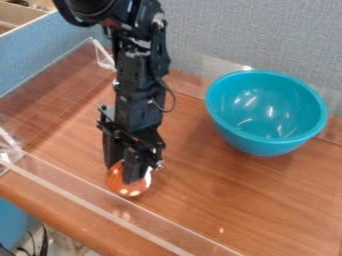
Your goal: Put the mushroom in the blue bowl
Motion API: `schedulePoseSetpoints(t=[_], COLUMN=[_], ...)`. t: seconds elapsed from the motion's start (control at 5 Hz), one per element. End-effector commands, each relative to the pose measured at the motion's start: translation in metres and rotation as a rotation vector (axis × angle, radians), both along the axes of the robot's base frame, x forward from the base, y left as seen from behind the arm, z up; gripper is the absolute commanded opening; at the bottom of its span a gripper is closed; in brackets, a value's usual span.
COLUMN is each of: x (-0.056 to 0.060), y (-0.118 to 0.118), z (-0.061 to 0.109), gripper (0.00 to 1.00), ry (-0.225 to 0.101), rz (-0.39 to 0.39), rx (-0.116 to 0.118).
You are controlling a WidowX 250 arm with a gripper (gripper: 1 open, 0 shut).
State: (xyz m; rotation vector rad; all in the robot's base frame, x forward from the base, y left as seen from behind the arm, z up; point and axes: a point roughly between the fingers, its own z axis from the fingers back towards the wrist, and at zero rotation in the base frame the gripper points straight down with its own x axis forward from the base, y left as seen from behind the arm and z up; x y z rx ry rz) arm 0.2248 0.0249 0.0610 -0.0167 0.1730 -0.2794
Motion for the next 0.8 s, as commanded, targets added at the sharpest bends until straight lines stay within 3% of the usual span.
schedulePoseSetpoints(t=[0.0, 0.6], x=[0.004, 0.0038], y=[0.0055, 0.006], z=[0.0137, 0.0119], gripper=[0.0, 0.0], ry=[-0.057, -0.06], rz=[0.01, 0.011], rx=[-0.001, -0.014])
